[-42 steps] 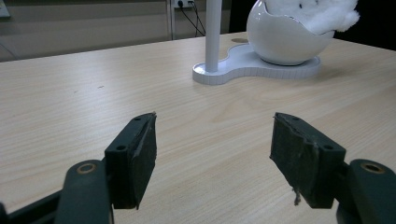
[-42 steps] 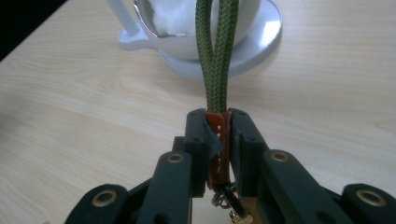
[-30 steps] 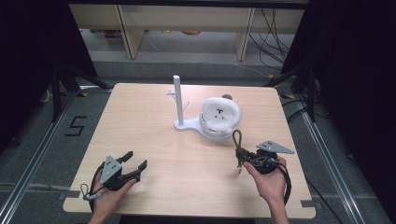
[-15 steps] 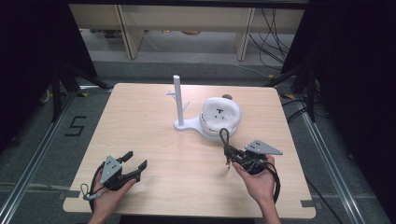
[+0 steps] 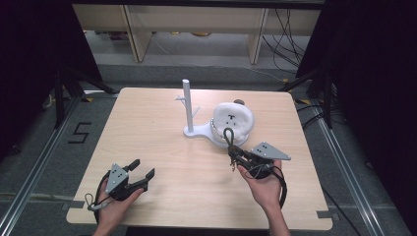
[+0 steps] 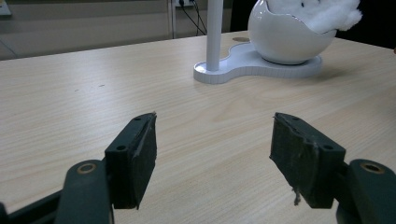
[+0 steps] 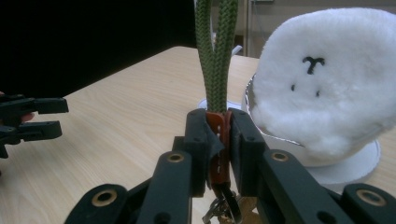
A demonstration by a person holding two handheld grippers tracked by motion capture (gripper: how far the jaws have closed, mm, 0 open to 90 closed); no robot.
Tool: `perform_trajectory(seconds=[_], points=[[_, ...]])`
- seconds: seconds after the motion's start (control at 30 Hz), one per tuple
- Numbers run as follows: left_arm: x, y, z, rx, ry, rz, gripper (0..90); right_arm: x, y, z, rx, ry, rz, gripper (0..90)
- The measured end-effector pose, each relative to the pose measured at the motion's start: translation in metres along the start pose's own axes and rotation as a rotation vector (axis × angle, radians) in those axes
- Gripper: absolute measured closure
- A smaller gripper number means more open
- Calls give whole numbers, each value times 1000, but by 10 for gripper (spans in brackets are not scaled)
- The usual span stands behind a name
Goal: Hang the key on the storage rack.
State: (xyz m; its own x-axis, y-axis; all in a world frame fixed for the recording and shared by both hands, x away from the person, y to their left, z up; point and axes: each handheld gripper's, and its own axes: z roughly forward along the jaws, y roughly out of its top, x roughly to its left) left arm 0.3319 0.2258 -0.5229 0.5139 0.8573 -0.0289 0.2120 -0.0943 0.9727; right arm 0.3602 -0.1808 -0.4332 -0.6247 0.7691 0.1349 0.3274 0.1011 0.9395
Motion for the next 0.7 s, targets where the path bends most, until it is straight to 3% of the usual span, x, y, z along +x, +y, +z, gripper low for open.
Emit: perform_trajectory(seconds=[0.13,0.17,0.23,0.33,0.4,0.53,0.67,0.7], points=[[0,-1,1,-16,-9,0,311,3,3,3,-7,2,-6,794],[0,0,1,-13,-6,-1,311,3,4,4,-11,-4,-26,795],[0,0,0,-2,1,1,311,7,5,6,-19,2,-3,794],[0,0,1,-13,-7,0,311,8,8,9,-27,10,-10,795],[0,-1,1,-16,-9,-1,311,9,10,11,-39,8,-35,794],[0,-1,1,-18,-8,0,313,11,12,15,-63,32,-41,794],[1,0,-1,-10,-2,-5,320,17,15,18,-62,22,-18,795],[1,-1,0,-18,-4,-11,319,16,16,20,-77,33,-40,795]])
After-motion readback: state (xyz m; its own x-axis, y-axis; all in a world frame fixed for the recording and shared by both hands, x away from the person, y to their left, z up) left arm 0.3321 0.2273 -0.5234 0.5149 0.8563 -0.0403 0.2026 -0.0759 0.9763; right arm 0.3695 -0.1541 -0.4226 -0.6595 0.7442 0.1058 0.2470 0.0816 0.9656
